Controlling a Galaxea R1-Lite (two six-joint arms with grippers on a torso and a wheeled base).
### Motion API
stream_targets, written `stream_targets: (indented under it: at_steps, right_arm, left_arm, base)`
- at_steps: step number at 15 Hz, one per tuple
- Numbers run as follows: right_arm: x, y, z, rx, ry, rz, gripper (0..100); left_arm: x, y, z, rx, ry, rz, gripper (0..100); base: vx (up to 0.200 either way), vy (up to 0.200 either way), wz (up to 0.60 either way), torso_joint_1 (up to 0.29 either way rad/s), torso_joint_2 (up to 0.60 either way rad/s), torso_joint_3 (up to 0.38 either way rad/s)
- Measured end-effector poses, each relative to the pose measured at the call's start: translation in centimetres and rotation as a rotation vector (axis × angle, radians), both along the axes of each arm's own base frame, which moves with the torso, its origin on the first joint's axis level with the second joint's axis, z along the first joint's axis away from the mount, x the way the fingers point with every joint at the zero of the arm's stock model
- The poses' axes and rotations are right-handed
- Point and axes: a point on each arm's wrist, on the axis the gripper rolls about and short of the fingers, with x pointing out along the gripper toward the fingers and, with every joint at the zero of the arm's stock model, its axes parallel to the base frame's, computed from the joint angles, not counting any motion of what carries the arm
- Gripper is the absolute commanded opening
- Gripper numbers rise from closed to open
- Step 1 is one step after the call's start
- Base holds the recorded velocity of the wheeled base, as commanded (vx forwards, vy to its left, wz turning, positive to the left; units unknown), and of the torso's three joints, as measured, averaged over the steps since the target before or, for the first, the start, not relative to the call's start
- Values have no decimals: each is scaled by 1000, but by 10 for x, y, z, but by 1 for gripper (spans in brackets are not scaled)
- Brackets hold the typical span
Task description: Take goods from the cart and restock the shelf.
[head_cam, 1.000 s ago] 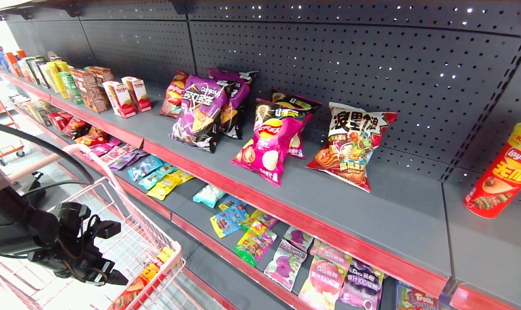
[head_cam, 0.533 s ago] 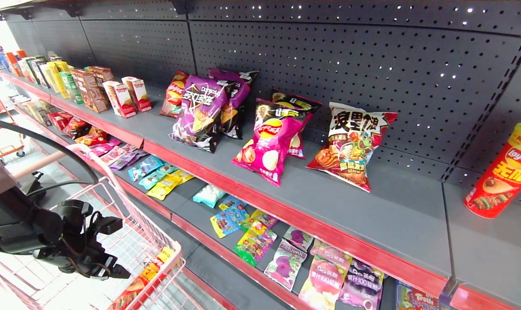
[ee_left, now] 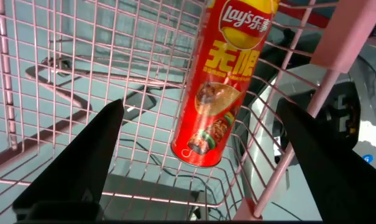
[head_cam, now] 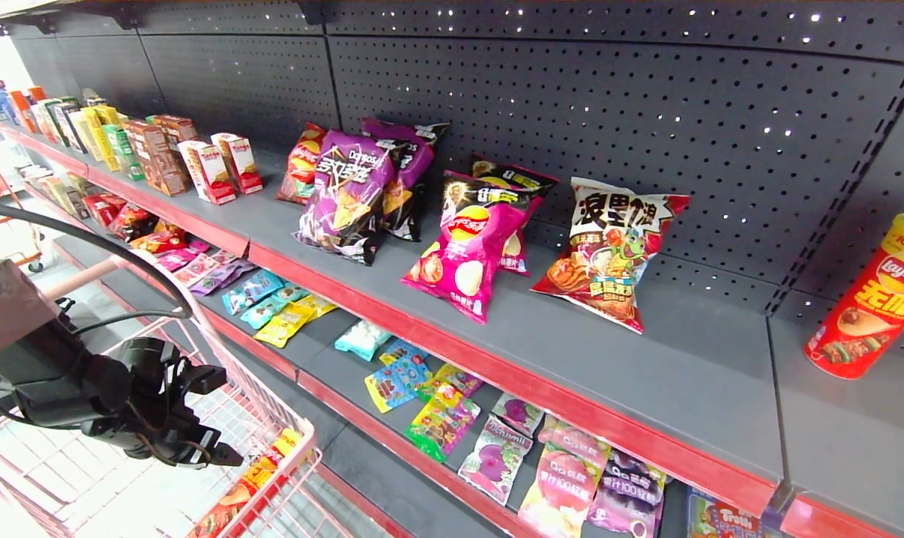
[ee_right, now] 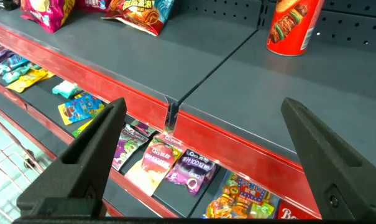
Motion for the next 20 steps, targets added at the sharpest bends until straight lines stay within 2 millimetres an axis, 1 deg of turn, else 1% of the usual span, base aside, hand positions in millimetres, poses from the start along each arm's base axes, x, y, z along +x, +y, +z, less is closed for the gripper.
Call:
stream_targets:
  at_steps: [9,14,16,20]
  right_arm:
    - [0,0,0,0,0,0,100]
    - [0,0,0,1,0,0,100]
    - [0,0,0,0,0,0,100]
    - [0,0,0,0,0,0,100]
  left_arm:
    - [1,-13,-8,-3,23,-47,100]
    - [2,-14,-11,0,18,-55,100]
    - [3,-13,-14,8,-9,-54,100]
    - [2,-13,-19,9,-8,-55,100]
  base:
    - [0,0,0,0,0,0]
    - [0,0,0,0,0,0]
    - [0,0,0,0,0,0]
    - [0,0,0,0,0,0]
